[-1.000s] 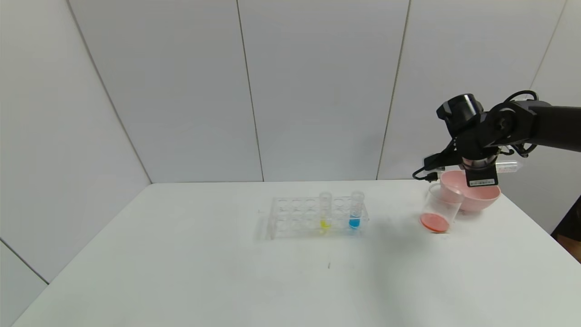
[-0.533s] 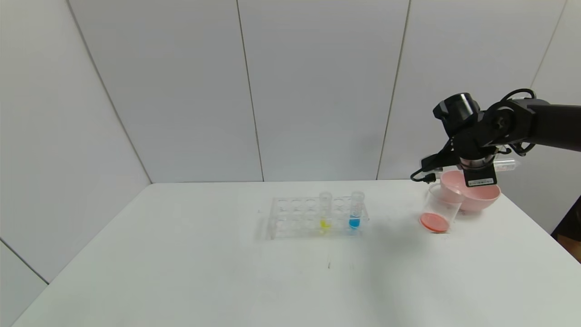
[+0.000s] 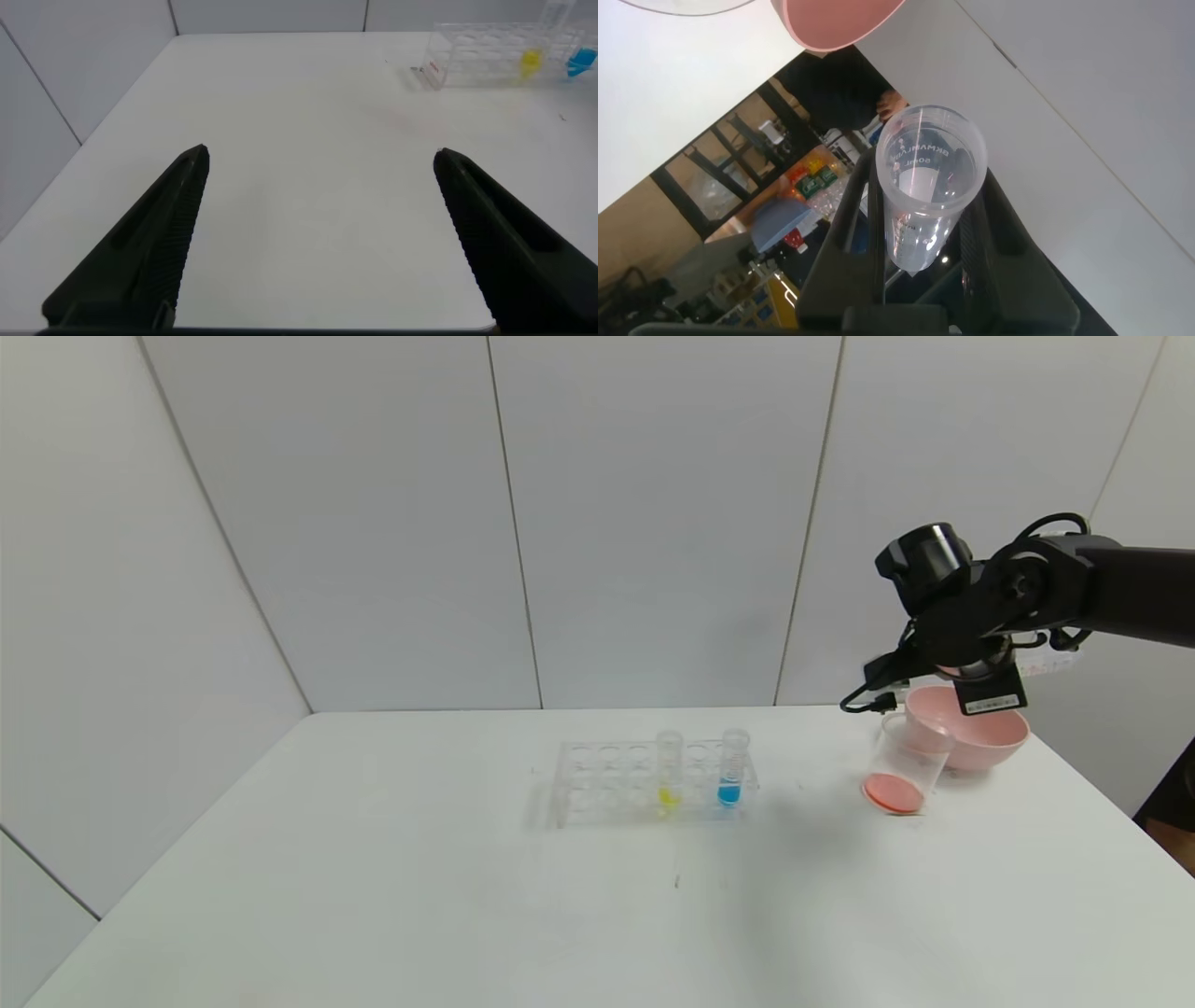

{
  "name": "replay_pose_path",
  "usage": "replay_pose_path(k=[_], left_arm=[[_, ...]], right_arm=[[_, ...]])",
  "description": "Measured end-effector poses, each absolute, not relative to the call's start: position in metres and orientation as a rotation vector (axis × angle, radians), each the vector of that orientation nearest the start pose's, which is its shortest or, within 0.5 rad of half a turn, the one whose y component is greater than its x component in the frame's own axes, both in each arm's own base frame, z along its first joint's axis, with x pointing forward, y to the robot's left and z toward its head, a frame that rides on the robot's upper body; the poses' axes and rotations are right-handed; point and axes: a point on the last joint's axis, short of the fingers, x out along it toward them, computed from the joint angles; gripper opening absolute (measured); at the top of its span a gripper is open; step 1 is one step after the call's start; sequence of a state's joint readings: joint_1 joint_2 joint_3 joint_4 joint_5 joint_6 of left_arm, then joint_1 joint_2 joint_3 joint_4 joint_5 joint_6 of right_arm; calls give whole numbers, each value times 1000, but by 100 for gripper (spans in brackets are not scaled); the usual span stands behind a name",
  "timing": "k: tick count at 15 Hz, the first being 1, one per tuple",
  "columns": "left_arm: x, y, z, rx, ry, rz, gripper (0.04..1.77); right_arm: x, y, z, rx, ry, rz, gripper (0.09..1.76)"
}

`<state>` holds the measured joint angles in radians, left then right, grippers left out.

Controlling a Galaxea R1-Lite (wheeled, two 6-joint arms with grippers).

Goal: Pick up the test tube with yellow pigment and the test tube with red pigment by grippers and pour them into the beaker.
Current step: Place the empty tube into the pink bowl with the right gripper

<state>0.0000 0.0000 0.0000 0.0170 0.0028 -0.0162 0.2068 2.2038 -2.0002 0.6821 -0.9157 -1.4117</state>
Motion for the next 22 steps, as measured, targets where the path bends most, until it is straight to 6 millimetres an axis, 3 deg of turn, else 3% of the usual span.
replay_pose_path(k=[6, 10, 16, 22], left_arm=[[-23, 0, 74, -16, 17, 2, 172], [-23, 0, 74, -17, 17, 2, 172], [-23, 0, 74, -17, 17, 2, 172], [-23, 0, 74, -16, 17, 2, 172]], right_arm=[[421, 68, 215, -1695, 1067, 4, 52], [415, 39, 230, -1525, 929, 174, 52], [402, 8, 256, -820, 658, 368, 52], [382, -58, 275, -513, 555, 412, 52]])
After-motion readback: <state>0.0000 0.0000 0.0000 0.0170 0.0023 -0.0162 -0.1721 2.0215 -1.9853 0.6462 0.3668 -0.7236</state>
